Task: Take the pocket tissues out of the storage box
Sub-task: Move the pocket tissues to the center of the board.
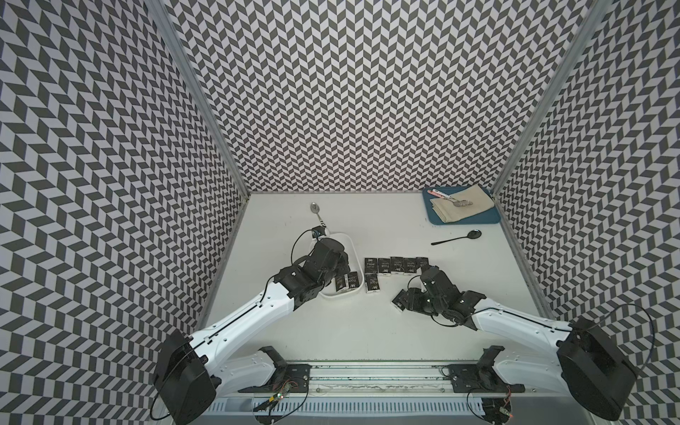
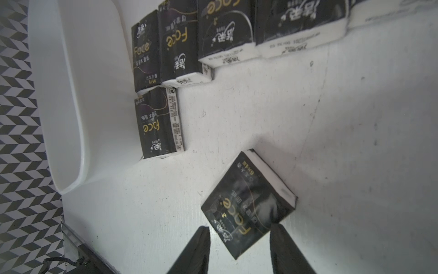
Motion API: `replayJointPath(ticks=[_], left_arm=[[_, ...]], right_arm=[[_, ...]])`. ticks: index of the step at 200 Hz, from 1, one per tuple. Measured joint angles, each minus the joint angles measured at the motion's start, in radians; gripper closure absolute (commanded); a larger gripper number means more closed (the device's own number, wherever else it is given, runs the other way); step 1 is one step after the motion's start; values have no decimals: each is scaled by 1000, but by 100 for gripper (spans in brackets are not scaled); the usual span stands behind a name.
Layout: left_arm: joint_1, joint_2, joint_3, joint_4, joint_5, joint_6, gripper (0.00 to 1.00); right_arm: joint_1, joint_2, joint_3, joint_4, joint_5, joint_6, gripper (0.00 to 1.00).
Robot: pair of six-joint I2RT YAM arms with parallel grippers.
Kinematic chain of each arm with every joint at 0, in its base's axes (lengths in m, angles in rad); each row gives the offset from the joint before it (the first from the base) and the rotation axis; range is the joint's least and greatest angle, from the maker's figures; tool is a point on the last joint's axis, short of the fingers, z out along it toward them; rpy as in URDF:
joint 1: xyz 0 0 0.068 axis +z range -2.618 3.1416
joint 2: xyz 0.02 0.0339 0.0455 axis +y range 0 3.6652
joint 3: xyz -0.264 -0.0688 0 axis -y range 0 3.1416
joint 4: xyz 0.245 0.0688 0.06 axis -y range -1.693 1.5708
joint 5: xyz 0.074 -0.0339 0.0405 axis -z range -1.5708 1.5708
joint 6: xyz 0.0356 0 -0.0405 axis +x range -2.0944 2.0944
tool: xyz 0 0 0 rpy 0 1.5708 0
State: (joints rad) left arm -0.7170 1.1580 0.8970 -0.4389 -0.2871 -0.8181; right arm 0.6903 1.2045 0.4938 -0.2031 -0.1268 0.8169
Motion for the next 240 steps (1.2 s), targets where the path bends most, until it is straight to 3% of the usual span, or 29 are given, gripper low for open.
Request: replayJointPath(ticks=[102,240], left_arm=[[11,0,-12,7,21,10,67],[37,-19,-34,10,24,11,67]], right_arm=[[0,-29,-34,-3,-22,-11,54],[-10,85,-11,67,-14,-21,57]])
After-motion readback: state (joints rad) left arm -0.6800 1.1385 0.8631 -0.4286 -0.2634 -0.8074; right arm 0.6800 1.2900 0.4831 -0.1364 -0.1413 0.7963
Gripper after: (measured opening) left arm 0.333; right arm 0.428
